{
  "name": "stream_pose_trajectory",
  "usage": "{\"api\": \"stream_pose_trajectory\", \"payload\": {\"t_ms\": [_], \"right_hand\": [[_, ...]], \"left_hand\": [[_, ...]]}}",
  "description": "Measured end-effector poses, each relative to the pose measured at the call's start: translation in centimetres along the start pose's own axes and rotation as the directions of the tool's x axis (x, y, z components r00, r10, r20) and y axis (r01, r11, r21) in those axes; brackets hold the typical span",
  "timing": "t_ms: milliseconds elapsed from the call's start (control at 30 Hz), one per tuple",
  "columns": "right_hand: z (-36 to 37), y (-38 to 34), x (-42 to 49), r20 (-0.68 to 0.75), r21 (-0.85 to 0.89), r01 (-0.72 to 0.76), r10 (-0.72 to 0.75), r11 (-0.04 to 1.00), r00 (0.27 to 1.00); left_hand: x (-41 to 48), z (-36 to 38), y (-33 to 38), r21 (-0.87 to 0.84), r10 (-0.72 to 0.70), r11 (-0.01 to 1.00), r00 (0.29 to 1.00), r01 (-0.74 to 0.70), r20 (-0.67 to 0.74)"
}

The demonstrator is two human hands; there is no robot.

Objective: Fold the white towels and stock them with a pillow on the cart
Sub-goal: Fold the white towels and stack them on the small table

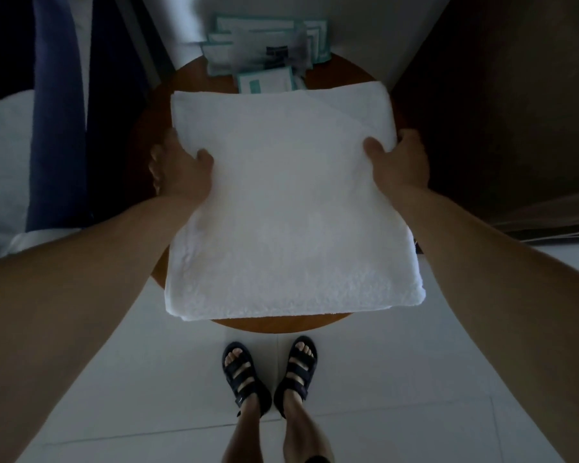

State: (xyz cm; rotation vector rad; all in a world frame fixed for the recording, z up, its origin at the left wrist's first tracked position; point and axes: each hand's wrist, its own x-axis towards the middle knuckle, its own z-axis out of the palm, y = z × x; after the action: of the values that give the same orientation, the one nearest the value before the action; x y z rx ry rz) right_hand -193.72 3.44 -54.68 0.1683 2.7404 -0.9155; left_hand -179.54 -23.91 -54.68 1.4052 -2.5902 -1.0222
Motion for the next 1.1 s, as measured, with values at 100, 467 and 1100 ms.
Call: {"api": "stream_pose_trajectory", "payload": {"t_ms": [100,467,1100], "right_hand": [[-0.2,-0.2,0.9,-0.041,0.080,0.099,-0.096,0.992,0.994],[-0.6,2.0,0.0,-0.037,-0.013,0.061,-0.061,0.998,0.997],[2.5,6.1,-13.5,0.436,-0.487,0.613,-0.435,0.622,0.788]], "left_hand": [[0.8,-0.4,0.4,-0.091,0.064,0.993,0.994,-0.072,-0.090],[1.7,0.1,-0.4,0.099,0.085,0.992,0.996,-0.083,-0.018],[-10.8,2.0,-7.3,0.486,0.445,0.605,0.774,-0.630,0.450]]}}
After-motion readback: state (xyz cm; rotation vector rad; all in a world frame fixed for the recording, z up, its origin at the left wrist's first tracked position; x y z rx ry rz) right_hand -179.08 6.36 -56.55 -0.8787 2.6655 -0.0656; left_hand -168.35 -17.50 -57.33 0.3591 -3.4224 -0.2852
